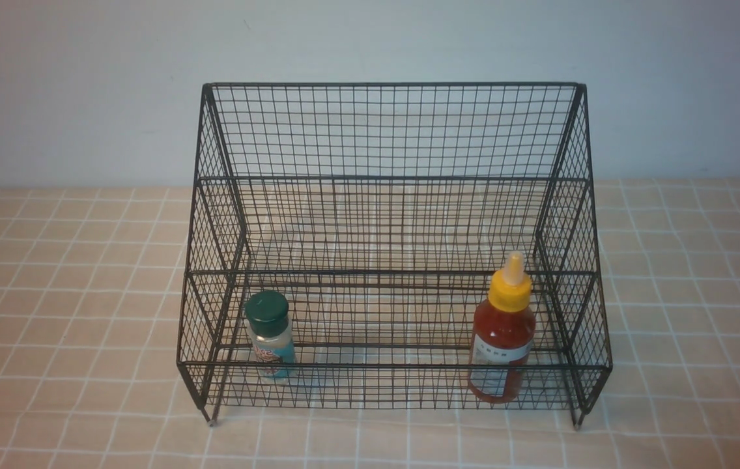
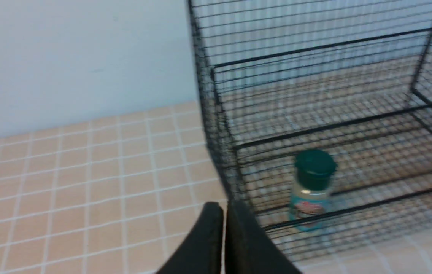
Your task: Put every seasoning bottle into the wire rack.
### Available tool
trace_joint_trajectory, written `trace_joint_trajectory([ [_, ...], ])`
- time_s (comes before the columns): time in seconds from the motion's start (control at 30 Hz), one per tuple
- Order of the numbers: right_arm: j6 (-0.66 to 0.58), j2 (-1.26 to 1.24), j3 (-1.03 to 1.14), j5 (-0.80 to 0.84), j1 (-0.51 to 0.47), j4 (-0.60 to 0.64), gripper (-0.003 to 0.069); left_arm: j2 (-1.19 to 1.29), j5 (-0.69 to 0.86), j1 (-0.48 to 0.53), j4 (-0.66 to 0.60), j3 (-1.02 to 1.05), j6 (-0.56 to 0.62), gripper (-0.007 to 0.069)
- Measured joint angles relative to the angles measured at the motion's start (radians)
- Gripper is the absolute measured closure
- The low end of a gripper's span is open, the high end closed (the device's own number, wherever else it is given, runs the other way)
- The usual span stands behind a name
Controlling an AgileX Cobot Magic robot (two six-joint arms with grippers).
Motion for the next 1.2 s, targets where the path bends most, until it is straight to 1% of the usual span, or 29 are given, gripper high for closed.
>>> trace_joint_trajectory([
  [0.03, 0.0, 0.0, 0.0, 0.0, 0.0, 0.0, 0.0672, -0.01, -0.007, 0.006, 0.0, 0.012, 0.002, 0.0631],
  [0.07, 0.0, 0.0, 0.0, 0.0, 0.0, 0.0, 0.0672, -0.092, -0.05, 0.058, 0.0, 0.12, 0.017, 0.0631],
  [0.13, 0.0, 0.0, 0.0, 0.0, 0.0, 0.0, 0.0672, -0.126, -0.064, 0.082, 0.0, 0.166, 0.02, 0.0631],
  [0.2, 0.0, 0.0, 0.0, 0.0, 0.0, 0.0, 0.0673, -0.232, -0.086, 0.126, 0.0, 0.304, 0.027, 0.0631],
  [0.37, 0.0, 0.0, 0.0, -0.001, 0.0, 0.0, 0.0672, -0.277, -0.089, 0.149, -0.001, 0.439, 0.028, 0.0631],
  [0.57, 0.0, 0.0, 0.0, -0.001, 0.0, 0.0, 0.0672, -0.277, -0.131, 0.15, -0.001, 0.447, 0.032, 0.0631],
  [1.2, 0.0, 0.0, 0.0, -0.001, 0.0, 0.0, 0.0672, -0.277, -0.134, 0.15, -0.001, 0.448, 0.033, 0.0631],
])
